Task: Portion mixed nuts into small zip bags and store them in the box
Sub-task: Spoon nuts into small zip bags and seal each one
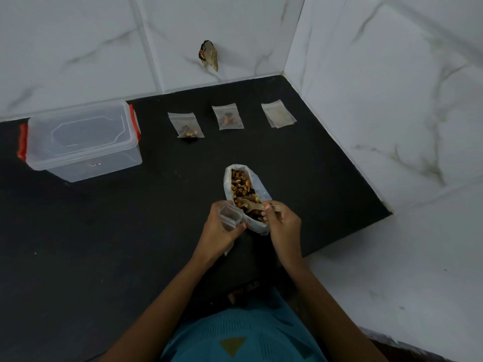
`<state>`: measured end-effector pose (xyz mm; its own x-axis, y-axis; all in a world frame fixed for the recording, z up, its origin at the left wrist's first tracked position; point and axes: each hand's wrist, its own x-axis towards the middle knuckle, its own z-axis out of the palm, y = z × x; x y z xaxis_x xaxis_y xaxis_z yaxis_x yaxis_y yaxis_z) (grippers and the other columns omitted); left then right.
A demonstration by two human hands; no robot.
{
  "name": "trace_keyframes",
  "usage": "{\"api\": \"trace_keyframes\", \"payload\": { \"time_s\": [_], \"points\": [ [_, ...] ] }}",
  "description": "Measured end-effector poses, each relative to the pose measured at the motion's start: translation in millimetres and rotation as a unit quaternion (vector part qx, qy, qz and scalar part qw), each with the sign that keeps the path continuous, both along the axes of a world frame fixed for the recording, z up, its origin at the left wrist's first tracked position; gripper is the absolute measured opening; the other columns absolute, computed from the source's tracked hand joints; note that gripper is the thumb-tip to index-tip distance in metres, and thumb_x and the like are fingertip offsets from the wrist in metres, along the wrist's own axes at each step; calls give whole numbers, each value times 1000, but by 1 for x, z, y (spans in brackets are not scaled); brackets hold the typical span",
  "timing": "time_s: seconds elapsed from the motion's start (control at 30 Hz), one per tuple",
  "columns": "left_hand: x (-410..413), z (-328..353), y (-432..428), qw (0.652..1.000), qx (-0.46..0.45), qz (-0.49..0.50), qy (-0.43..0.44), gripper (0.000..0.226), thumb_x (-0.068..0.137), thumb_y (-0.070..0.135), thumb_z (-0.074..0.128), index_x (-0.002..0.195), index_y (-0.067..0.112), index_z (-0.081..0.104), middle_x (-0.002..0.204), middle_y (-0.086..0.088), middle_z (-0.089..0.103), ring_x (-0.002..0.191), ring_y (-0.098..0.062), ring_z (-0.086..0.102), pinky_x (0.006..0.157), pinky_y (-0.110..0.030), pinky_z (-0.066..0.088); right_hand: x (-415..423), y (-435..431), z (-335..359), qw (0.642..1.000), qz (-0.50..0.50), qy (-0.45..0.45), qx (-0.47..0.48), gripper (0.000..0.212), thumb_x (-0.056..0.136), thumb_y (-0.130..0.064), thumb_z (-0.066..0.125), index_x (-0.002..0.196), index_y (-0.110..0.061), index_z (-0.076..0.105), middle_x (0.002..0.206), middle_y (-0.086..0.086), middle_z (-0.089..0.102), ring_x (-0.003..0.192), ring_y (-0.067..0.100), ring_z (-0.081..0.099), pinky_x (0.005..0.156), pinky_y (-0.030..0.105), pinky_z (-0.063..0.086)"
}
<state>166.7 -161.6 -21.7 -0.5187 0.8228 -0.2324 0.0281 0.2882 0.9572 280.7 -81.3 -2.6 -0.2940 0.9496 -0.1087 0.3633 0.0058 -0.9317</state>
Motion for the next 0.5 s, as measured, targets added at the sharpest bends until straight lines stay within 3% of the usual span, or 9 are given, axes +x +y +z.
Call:
{"api": "trace_keyframes", "payload": {
  "time_s": [0.13, 0.3, 0.5],
  "points": [
    [-1, -2, 0, 1000, -3, -6, -1, 50, 79, 11, 70, 117, 26, 41, 105, 20, 50, 97, 8, 50, 73, -6, 43, -2, 7, -2, 994, -73, 42, -67, 17, 92, -13, 52, 79, -15, 62, 69, -3, 60, 62, 3, 56, 57, 10, 46],
    [-2, 0, 2, 1000, -3, -7, -10, 50, 79, 11, 70, 118, 26, 41, 107, 18, 50, 98, 7, 50, 74, -10, 43, 0, 17, -4, 971, -129, 112, -168, 16, 92, -8, 51, 90, -1, 66, 67, 3, 59, 59, 7, 55, 59, 18, 47],
    [-4, 0, -1, 1000, -13, -15, -12, 51, 79, 13, 71, 117, 28, 39, 108, 15, 48, 98, 6, 49, 73, -8, 41, 7, 23, 1, 944, -160, 177, -229, 15, 91, -8, 53, 81, -7, 64, 69, 4, 59, 64, 9, 55, 65, 20, 46]
  ]
}}
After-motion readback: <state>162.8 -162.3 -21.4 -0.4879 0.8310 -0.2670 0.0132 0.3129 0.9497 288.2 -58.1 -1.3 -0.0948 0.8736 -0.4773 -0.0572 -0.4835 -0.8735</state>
